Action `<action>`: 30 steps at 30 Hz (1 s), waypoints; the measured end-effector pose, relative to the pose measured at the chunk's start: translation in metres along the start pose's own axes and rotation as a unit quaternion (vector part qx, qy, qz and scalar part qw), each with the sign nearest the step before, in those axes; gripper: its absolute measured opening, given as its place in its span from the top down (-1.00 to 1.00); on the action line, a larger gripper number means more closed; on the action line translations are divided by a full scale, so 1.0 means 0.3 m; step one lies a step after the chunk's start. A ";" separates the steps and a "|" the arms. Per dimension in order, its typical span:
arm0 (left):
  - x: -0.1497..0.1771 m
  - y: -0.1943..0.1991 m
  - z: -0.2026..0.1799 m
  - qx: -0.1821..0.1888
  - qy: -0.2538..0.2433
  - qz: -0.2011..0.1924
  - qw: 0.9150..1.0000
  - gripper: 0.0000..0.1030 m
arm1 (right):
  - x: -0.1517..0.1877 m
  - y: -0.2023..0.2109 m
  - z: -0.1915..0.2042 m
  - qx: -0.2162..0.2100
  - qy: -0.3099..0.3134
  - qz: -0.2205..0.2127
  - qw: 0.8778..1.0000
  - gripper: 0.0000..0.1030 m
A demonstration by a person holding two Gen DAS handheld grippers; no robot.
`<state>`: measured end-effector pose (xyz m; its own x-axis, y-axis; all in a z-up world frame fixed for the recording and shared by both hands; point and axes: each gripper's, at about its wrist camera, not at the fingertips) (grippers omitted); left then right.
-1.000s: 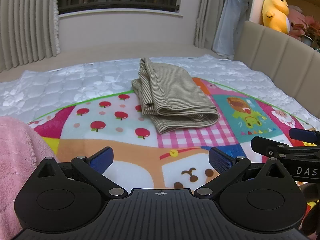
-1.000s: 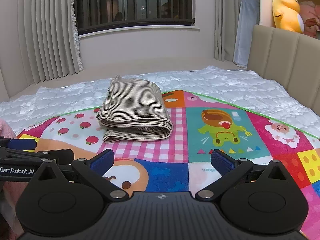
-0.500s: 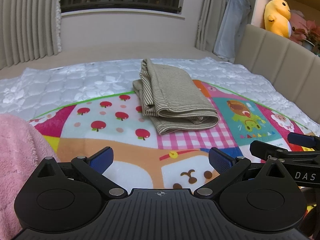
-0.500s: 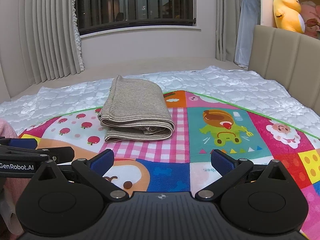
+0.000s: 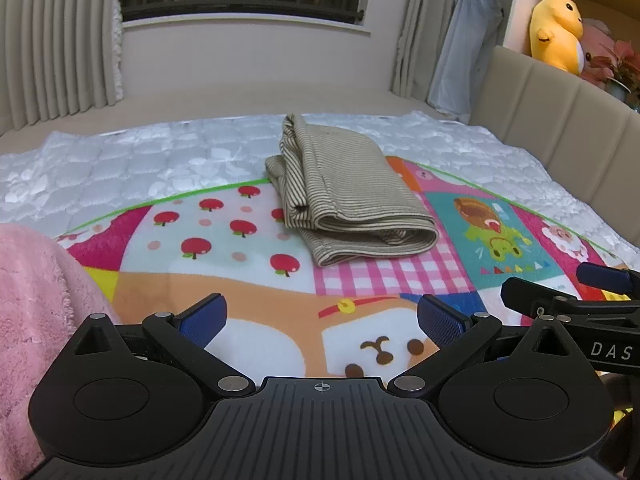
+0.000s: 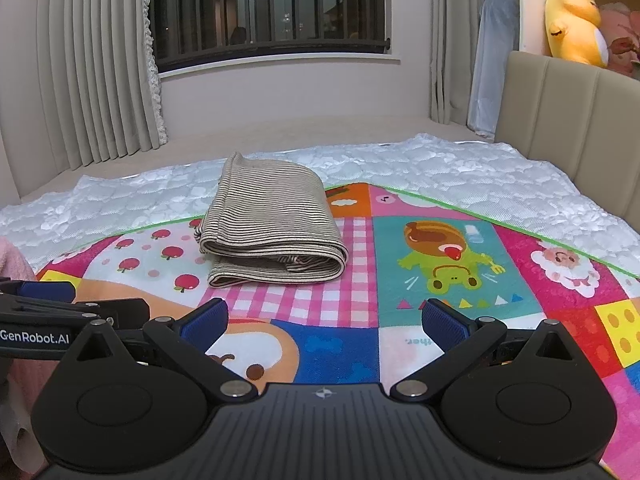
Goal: Fold clothes
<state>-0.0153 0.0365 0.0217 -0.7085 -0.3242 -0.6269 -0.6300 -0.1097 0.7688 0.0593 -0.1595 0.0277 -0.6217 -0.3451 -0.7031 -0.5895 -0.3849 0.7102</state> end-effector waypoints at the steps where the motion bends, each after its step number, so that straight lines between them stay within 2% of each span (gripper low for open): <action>1: 0.001 0.001 -0.001 0.000 0.000 0.000 1.000 -1.00 | 0.000 0.000 0.000 0.000 0.000 0.000 1.000 -1.00; 30: 0.000 -0.008 -0.010 -0.008 -0.007 0.010 1.000 -1.00 | -0.002 -0.007 0.002 0.002 -0.003 0.004 1.000 -1.00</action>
<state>-0.0129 0.0341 0.0204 -0.7247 -0.3142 -0.6133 -0.6107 -0.1194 0.7828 0.0607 -0.1579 0.0267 -0.6302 -0.3424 -0.6969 -0.5867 -0.3778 0.7162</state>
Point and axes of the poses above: each gripper's, at about its wrist camera, not at the fingertips, and y roughly against the way its jaws point, z to its left, x to its underside, and after that the axes turned 11 degrees about z, right-handed
